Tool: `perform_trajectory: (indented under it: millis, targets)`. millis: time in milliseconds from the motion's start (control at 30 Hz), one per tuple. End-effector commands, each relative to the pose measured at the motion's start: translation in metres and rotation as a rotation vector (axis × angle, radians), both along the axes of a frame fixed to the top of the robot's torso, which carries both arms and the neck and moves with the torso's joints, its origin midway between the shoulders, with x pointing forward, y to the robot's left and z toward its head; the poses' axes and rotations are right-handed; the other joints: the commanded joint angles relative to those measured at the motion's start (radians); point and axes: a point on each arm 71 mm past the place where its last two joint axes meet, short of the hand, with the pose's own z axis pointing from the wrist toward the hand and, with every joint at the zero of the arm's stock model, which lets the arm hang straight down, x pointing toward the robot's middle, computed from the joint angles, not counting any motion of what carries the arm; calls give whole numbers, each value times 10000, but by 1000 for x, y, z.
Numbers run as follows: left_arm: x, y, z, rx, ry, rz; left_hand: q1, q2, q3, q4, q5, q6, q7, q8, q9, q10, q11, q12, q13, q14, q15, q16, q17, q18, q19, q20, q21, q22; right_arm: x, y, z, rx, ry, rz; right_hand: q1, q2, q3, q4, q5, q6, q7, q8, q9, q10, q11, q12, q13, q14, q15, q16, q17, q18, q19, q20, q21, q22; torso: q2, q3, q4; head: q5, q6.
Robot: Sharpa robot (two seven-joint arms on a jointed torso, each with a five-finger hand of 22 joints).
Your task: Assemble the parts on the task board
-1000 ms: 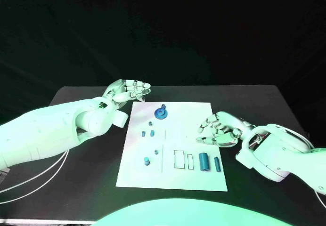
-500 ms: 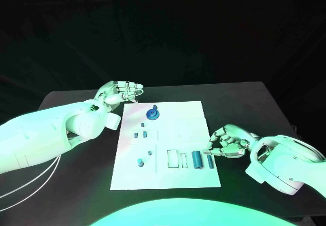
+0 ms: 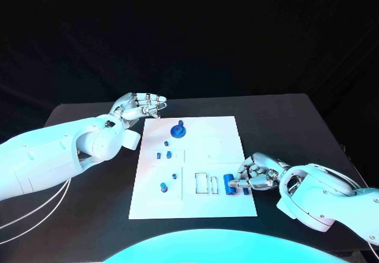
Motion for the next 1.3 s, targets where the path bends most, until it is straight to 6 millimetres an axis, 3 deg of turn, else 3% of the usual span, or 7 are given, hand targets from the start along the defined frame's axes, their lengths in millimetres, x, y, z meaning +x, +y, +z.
perform_trajectory:
  millis: [33,567,1000,1300]
  targets:
    - [-1,-2,1,-167,-35,-140,-39,29,-48,20,11,-71,-29,68,15,-63,19,35,-2,-78,18,-43,-14,124,-5,68,-17,-9,0,1,-4,-503,37,97,-69,61,-71,-4,31,33,-40,69,13,84,-4,65,545,884,-84,59,1704,-66,380,-4,26,2018,-3,7,-6,28,-12]
    - [-1,-2,1,-163,10,-166,-52,34,-58,37,16,-82,-28,78,17,-81,20,57,-2,-88,20,-40,-21,126,-5,74,-44,-24,1,23,-20,-977,503,739,-285,398,-288,-18,36,224,-124,237,27,196,-70,153,717,920,-132,123,1901,-105,443,-37,259,2072,4,10,0,42,-68]
    - [-1,-2,1,-163,36,-190,-50,36,-58,38,17,-85,-28,81,18,-86,20,63,-2,-92,20,-40,-23,127,-5,76,-52,-28,1,27,-22,-736,618,374,836,674,-213,-86,12,478,-259,422,11,354,-198,252,938,929,-242,142,1961,-125,469,-138,384,2097,-4,-9,2,72,-75]
    - [-1,-2,1,-157,49,-189,-41,37,-56,33,20,-87,-28,85,19,-93,20,70,-2,-97,20,-40,-26,128,-3,76,-59,-31,-1,27,-13,261,1055,-394,1161,780,-193,-101,11,600,-322,485,13,394,-252,267,986,930,-286,144,1965,-127,472,-175,405,2101,-8,-15,-13,87,-37]
